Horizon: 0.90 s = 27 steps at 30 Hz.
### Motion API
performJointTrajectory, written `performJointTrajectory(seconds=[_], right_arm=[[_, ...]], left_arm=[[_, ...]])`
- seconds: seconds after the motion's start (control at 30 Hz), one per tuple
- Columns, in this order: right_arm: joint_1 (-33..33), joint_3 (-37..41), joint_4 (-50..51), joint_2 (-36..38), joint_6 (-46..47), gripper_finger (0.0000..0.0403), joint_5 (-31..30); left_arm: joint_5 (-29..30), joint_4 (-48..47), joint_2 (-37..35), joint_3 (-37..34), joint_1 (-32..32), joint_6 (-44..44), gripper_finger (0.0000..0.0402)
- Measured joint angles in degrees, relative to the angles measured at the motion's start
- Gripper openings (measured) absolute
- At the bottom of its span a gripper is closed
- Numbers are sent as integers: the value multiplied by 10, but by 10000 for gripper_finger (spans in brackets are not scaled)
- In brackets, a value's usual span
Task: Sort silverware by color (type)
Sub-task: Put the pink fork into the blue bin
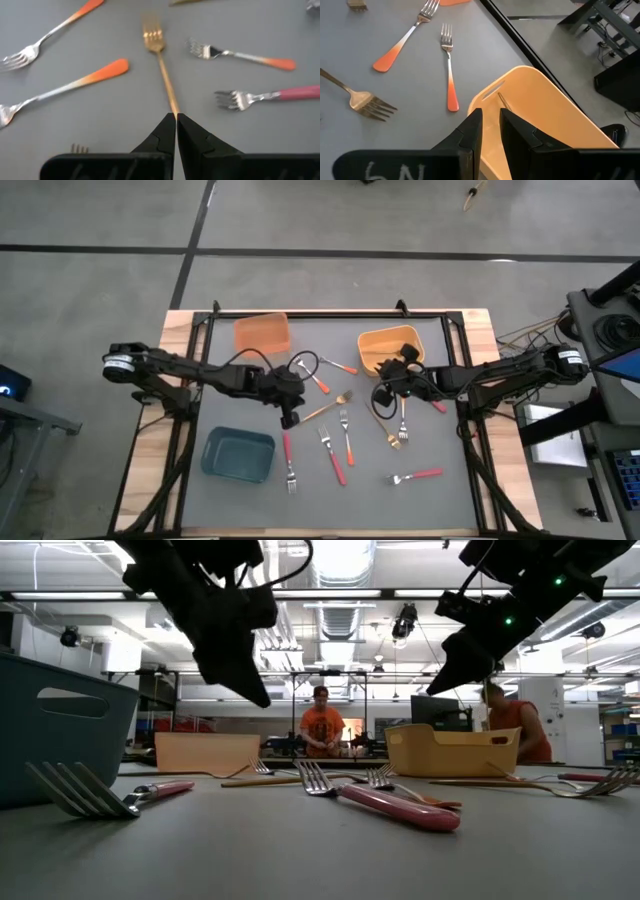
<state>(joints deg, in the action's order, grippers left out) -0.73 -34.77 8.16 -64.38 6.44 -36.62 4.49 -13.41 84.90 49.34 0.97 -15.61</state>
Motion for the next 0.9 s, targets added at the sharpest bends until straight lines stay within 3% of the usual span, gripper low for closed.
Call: performJointTrajectory(seconds=[0.37, 0.9], right_arm=[[0, 14, -2, 0, 11, 59, 0], [0, 14, -39, 0, -11, 59, 0]], left_arm=[[0, 97, 3, 0, 48, -8, 0], [-1, 100, 3, 0, 100, -95, 0]])
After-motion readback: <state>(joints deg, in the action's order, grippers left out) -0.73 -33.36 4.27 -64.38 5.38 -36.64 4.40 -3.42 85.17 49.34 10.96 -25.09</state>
